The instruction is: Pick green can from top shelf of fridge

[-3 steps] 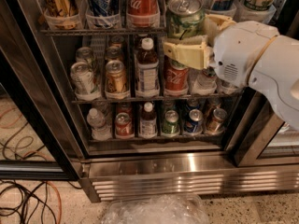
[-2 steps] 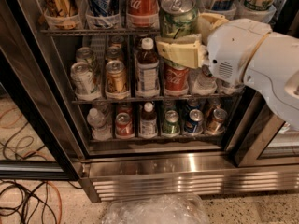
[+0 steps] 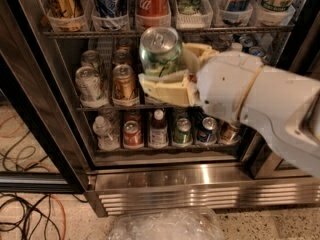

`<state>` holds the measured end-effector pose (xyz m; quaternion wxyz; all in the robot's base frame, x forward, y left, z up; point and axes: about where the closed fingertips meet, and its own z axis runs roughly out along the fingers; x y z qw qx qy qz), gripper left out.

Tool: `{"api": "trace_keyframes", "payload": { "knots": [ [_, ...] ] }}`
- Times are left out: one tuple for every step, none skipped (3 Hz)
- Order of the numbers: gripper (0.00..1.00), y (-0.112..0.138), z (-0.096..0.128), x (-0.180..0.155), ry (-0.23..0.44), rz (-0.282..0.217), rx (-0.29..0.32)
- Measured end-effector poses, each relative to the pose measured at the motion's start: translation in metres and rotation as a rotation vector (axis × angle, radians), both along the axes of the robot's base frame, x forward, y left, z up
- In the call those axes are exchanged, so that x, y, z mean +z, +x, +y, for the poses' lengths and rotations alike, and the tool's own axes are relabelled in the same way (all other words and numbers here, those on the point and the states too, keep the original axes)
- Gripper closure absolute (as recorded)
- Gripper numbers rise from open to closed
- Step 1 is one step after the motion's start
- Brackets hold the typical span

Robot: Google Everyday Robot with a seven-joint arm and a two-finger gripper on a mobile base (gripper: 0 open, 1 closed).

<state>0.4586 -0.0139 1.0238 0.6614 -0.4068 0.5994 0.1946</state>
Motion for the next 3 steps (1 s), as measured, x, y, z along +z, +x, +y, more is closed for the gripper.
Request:
{"api": "trace_keyframes", "payload": {
  "knots": [
    [1.00, -0.032, 0.012, -0.021, 0.021, 0.026, 0.019],
    [1.00, -0.058, 0.010, -0.048, 0.073, 0.083, -0.013],
    [1.00, -0.058, 0.010, -0.048, 0.073, 0.083, -0.013]
  ]
}}
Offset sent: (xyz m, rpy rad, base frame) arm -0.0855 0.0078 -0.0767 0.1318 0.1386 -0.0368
